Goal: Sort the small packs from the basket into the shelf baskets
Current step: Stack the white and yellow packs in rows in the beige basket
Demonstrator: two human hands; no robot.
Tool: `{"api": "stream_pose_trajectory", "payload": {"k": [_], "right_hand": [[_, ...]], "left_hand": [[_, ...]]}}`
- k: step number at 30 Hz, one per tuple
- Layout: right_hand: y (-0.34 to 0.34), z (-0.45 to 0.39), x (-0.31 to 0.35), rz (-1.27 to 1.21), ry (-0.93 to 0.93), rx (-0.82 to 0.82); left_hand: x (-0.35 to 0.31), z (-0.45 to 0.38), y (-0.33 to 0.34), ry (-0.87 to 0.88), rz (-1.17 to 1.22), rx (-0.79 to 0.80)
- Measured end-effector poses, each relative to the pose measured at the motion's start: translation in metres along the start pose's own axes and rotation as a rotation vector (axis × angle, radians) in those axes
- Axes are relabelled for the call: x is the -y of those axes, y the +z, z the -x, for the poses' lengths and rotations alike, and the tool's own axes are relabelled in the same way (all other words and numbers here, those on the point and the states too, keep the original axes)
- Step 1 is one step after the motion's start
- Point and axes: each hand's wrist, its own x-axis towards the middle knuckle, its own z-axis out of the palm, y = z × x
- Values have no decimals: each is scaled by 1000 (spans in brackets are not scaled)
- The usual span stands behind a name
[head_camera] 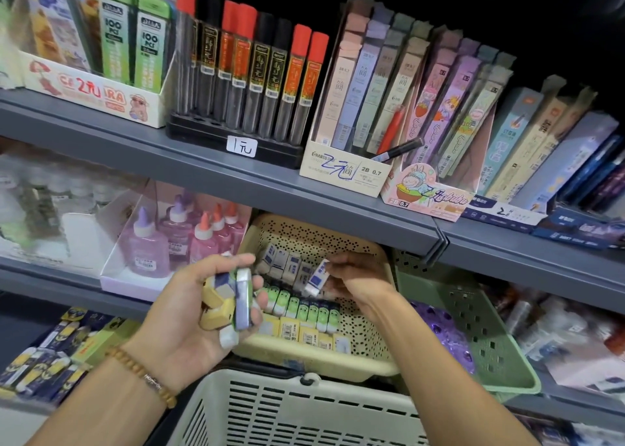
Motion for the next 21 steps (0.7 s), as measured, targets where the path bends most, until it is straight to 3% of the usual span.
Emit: {"api": "stream_pose_trajectory", "payload": {"k": [3,10,13,17,21], "right_hand": [[5,-19,-4,98,17,-63],[17,-43,0,319,-42,95],[20,-39,1,377,-71,80],[28,-9,8,191,-173,27],[36,48,18,59,-337,234]], "left_hand": [[-2,-2,-2,7,51,-9],[-3,-4,-4,27,46,-28],[-1,-5,-2,56,80,-53],[0,-8,-1,89,148,-105],[2,-8,0,109,235,-112]]}}
